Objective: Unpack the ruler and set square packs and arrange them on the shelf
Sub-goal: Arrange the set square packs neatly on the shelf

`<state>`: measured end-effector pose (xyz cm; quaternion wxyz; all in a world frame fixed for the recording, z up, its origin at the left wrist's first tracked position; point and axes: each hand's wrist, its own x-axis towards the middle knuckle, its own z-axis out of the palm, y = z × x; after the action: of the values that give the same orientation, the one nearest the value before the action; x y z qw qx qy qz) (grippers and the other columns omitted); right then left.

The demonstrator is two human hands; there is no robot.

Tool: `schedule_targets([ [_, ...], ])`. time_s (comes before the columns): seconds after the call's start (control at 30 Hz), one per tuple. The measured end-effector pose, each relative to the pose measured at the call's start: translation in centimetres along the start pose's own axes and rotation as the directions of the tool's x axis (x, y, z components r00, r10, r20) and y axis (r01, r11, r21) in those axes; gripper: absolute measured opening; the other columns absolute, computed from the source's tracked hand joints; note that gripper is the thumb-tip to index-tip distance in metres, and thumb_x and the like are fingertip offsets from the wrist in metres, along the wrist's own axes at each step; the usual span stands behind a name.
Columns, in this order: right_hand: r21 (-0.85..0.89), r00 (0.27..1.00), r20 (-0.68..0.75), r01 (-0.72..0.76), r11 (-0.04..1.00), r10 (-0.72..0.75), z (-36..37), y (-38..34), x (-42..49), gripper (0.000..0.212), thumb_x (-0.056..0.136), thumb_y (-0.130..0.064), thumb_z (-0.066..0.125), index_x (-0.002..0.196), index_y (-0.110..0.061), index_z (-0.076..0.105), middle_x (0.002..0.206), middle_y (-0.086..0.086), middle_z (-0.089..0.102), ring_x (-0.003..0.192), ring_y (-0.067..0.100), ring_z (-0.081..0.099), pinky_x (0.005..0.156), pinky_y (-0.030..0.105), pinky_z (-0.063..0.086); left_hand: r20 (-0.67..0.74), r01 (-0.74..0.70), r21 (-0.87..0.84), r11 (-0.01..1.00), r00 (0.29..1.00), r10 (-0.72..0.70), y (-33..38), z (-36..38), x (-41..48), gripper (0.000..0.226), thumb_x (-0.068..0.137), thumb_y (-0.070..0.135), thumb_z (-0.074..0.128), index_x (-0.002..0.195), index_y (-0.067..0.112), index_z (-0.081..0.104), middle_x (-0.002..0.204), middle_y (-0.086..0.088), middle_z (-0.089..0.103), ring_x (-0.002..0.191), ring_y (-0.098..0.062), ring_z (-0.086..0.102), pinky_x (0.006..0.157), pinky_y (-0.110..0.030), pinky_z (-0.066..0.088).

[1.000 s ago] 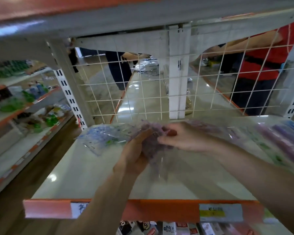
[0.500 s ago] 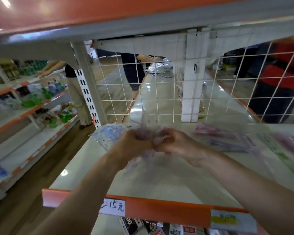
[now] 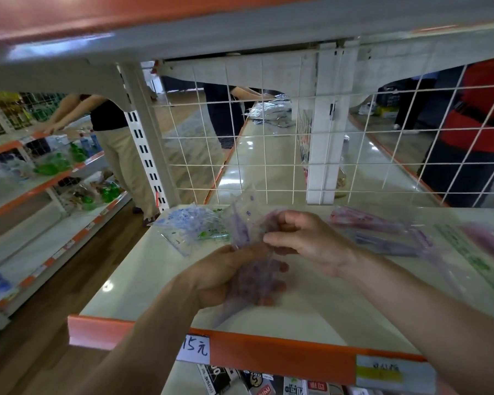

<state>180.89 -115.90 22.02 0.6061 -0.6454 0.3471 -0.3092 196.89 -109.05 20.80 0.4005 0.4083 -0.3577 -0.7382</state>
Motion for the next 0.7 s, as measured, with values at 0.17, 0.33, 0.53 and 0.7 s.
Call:
schedule_targets([
  [0.17,-0.232,0.998,-0.067,-0.037,0.972,0.022,-2.0,-1.2,0.1,0.017,0.082,-0.022,0.073,0.095,-0.013,0.066,0.080,-0.002,0.065,0.070,0.008,0.061,0.060,0.020,0.049,0.038,0.011,0.050,0.999,0.999,-0.013,-0.2,0.4,0.2,0.024,0.086,0.009,0.059,0.108,0.003,0.064,0.101,-0.024,0.064,0.080,-0.036,0.065,0.061,-0.039,0.055],
  [0.33,-0.229,0.995,-0.087,-0.061,0.972,0.042,-2.8,-1.7,-0.3,0.014,0.083,-0.023,0.072,0.087,-0.011,0.066,0.071,-0.002,0.066,0.061,0.006,0.060,0.056,0.019,0.048,-0.059,-0.040,0.033,0.999,0.997,0.042,-0.3,0.8,0.7,0.027,0.072,0.004,0.064,0.099,0.001,0.064,0.093,-0.021,0.068,0.078,-0.034,0.068,0.066,-0.042,0.057],
  [0.53,-0.258,0.996,-0.065,-0.068,0.964,0.053,-2.7,-1.2,-0.5,0.009,0.081,-0.016,0.073,0.079,-0.018,0.065,0.067,-0.009,0.066,0.062,0.002,0.061,0.055,0.016,0.046,-0.107,-0.158,0.015,0.987,0.982,0.159,-0.4,1.4,1.3,0.033,0.076,0.008,0.062,0.109,0.005,0.064,0.099,-0.017,0.068,0.079,-0.031,0.068,0.064,-0.039,0.057],
  [0.7,0.080,0.990,-0.112,-0.071,0.994,0.080,-4.1,-2.2,-0.2,0.006,0.087,-0.006,0.064,0.084,-0.011,0.063,0.079,0.008,0.070,0.067,0.014,0.068,0.055,0.020,0.052,-0.120,-0.223,-0.071,0.972,0.970,0.213,-0.7,0.8,1.0,0.028,0.083,0.014,0.057,0.109,0.007,0.062,0.099,-0.018,0.066,0.081,-0.033,0.067,0.065,-0.040,0.056],
])
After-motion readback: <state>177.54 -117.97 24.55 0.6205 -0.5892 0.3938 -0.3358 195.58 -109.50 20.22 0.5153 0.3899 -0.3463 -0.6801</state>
